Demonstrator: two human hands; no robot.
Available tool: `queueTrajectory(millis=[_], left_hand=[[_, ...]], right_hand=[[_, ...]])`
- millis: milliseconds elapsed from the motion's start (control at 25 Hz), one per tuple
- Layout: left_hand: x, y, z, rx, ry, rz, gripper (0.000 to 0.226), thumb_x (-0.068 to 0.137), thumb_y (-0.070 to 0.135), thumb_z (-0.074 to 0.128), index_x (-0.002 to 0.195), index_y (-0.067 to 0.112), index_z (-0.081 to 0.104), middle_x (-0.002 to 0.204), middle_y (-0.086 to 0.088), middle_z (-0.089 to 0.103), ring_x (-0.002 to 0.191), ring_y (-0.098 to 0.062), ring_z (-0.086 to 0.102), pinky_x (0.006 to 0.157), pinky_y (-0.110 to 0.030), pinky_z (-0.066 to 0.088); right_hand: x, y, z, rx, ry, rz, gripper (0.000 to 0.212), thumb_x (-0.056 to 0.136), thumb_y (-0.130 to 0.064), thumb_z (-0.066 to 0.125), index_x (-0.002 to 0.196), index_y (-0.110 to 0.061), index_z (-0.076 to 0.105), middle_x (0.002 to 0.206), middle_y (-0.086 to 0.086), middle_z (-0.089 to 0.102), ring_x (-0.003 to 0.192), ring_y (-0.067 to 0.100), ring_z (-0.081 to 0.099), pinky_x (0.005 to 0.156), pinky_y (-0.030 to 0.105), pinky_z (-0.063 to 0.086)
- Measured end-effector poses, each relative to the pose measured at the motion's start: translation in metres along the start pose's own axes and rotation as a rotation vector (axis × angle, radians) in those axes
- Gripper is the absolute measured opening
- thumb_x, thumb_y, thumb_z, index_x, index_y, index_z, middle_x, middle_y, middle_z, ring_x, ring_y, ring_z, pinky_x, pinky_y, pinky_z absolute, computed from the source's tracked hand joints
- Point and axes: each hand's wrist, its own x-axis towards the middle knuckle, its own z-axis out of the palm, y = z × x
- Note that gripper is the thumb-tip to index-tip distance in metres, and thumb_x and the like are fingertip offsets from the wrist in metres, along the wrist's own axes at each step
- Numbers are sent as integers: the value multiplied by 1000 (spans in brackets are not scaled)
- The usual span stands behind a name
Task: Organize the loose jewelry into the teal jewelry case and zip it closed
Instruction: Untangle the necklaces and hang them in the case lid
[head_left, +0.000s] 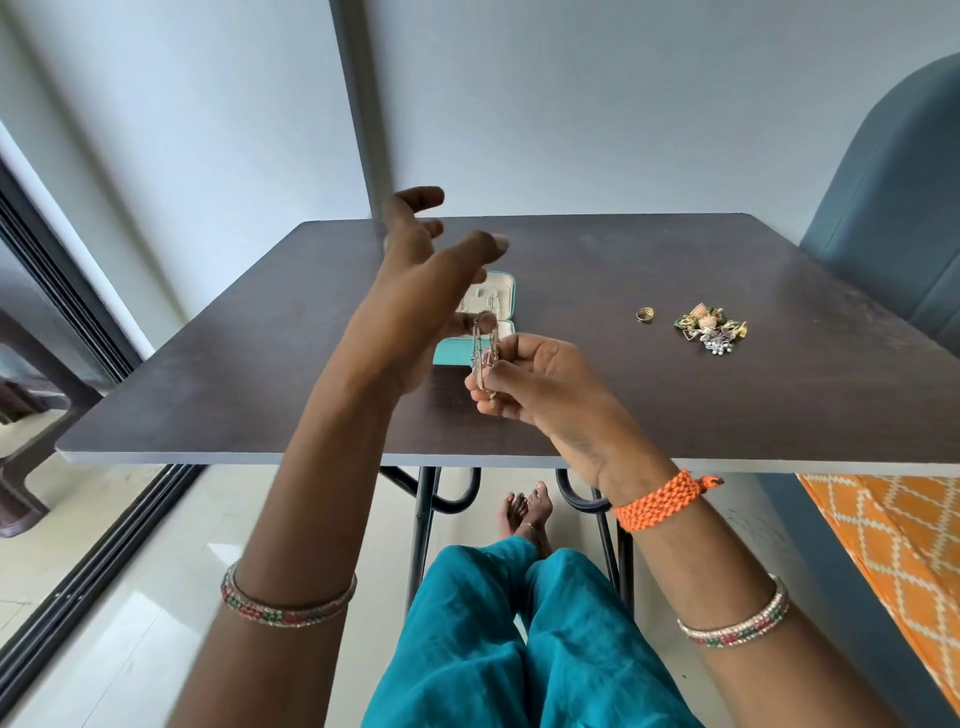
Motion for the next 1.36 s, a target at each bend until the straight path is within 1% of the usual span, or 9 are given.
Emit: queueTrajectory(millis=[80,200,480,680,880,1000,1160,1240,1360], left_hand=[[3,8,1,48,-94,-18,59,74,27,67,121,33,31,131,-6,37,87,-16,57,65,-39,52],[5,17,1,143,-169,-1,54,87,27,65,124,34,26,135,-6,34,88,-13,58,73,-39,53],[7,19,0,279,-128,58,53,90,32,60,131,31,26,137,-4,31,106,-16,58,83,-42,55],[14,17,-2,293,-104,98,46,89,32,62,121,34,28,136,-3,30,131,-25,40,98,-48,46],[18,11,-6,310,-101,92,44,89,33,62,121,33,31,137,-3,30,127,-25,42,97,-47,47],[18,0,-6,227,-110,54,46,80,35,64,119,28,40,133,-3,37,114,-21,53,85,-42,54],[8,-28,1,-109,-221,-11,14,91,23,59,102,14,53,87,-2,62,69,-8,60,59,-23,50],[3,-44,3,-218,-224,39,13,87,18,62,97,11,56,77,1,63,70,-8,59,63,-18,48],[2,-63,2,-208,-172,107,16,80,6,67,94,6,60,90,-11,64,87,-20,60,78,-23,50]], right_hand=[[-1,-8,-5,-28,-109,-27,17,85,-2,60,99,-12,65,100,4,69,96,12,64,88,23,50],[0,-24,-17,58,-167,-94,14,72,-13,63,76,-21,74,97,-2,72,108,14,63,91,20,45],[11,-48,-31,-283,-93,-185,23,81,-25,68,98,-10,74,102,4,74,104,7,65,88,15,46],[17,-49,-32,-160,-176,-146,27,77,-17,68,101,-5,69,100,8,73,98,13,68,92,26,51],[20,-48,-28,-94,-192,-157,24,79,-7,65,103,-5,67,97,9,71,91,11,68,85,26,55],[22,-51,-26,-62,-152,-231,25,84,0,61,109,-1,63,89,9,68,78,14,66,79,29,56],[25,-58,-27,-18,-73,-283,24,88,4,55,110,-2,62,87,19,68,65,17,59,64,27,55],[26,-55,-27,6,-40,-281,22,89,5,54,107,-3,61,70,9,65,57,15,56,56,25,53],[28,-50,-27,40,27,-268,22,89,4,56,109,-3,59,62,7,59,54,15,55,54,25,52]])
